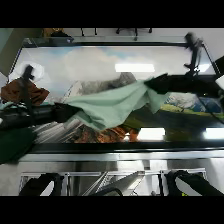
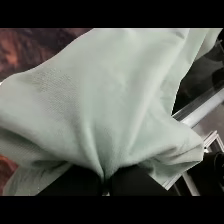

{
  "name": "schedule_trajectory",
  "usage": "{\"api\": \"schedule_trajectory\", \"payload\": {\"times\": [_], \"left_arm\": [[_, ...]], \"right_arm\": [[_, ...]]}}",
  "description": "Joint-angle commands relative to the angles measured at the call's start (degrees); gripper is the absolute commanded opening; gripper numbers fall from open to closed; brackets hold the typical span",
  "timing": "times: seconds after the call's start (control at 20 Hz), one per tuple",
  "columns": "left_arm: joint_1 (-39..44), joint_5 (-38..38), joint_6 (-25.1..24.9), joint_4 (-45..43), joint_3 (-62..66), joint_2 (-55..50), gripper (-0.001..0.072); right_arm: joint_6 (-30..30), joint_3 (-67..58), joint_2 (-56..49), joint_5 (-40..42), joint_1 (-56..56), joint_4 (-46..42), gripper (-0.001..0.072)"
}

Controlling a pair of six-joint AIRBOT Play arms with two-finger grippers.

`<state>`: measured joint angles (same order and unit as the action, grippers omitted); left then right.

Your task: Fold the shirts.

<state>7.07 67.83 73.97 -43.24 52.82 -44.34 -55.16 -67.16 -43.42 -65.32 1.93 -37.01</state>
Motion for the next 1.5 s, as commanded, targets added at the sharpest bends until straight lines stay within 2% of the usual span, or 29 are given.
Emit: {"api": "schedule_trajectory", "payload": {"times": [0.0, 0.15, 0.2, 0.25, 0.3, 0.4, 0.45, 0.6, 0.7, 0.75, 0.8, 0.85, 1.05, 1.3, 1.45], "left_arm": [[4.44, -8.55, -0.07, -3.89, -10.84, -5.81, 0.0019], [4.79, -16.04, -0.7, -5.18, -12.63, -16.41, 0.0022], [4.02, -15.45, -1.4, -5.18, -11.34, -19.87, 0.0123], [2.91, -13.66, -1.81, -5.16, -9.29, -22.95, 0.0525], [1.38, -11.04, -1.84, -5.16, -6.51, -25.7, 0.0693], [-1.9, -4.39, -2.45, -5.25, -0.2, -29.9, 0.0691], [-3.74, -0.26, -2.54, -5.25, 2.86, -31.34, 0.0691], [-7.43, 9.01, -2.51, -5.2, 5.57, -31.95, 0.0691], [-8.04, 9.25, -2.6, -5.27, 0.94, -29.35, 0.0691], [-8.07, 7.58, -2.95, -5.27, -2.29, -27.74, 0.0691], [-8.04, 4.28, -3.08, -5.27, -5.86, -26.05, 0.0691], [-8.04, 0.04, -3.06, -5.11, -8.83, -24.63, 0.0691], [-7.98, -14.1, -3.02, -4.61, -14.25, -22.23, 0.0691], [-7.8, -21.7, -3.69, -4.72, -14.19, -22.97, 0.0691], [-6.51, -22.03, -4.66, -4.7, -14.1, -26.62, 0.0691]], "right_arm": [[-1.86, 13.03, -3.82, 3.06, -0.04, -0.11, 0.0022], [-1.22, 19.37, -11.08, 11.8, -0.04, -0.11, 0.0023], [-0.28, 19.26, -13.64, 13.55, -0.04, 0.17, 0.0023], [-0.13, 18.51, -15.76, 15.28, -0.07, 0.13, 0.0027], [-0.13, 17.11, -17.29, 16.33, -0.11, 0.11, 0.0044], [-0.11, 13.73, -18.32, 16.24, -0.55, -0.28, 0.0391], [-0.15, 11.96, -18.12, 15.43, -0.81, -1.7, 0.0435], [-0.55, 10.01, -15.52, 10.29, -3.04, -7.21, 0.0441], [-2.64, 10.03, -14.08, 5.07, -5.53, -11.69, 0.0443], [-3.91, 10.21, -13.7, 3.13, -6.8, -13.92, 0.0465], [-5.05, 10.27, -13.64, 2.29, -7.98, -15.72, 0.0566], [-6.03, 10.51, -13.73, 2.27, -9.38, -16.28, 0.0627], [-5.51, 11.23, -16.26, 2.29, -10.32, -15.04, 0.0627], [-0.42, 11.28, -24.72, 3.39, -10.27, -7.39, 0.0617], [2.05, 11.28, -29.64, 3.54, -9.94, -4.04, 0.0616]]}}
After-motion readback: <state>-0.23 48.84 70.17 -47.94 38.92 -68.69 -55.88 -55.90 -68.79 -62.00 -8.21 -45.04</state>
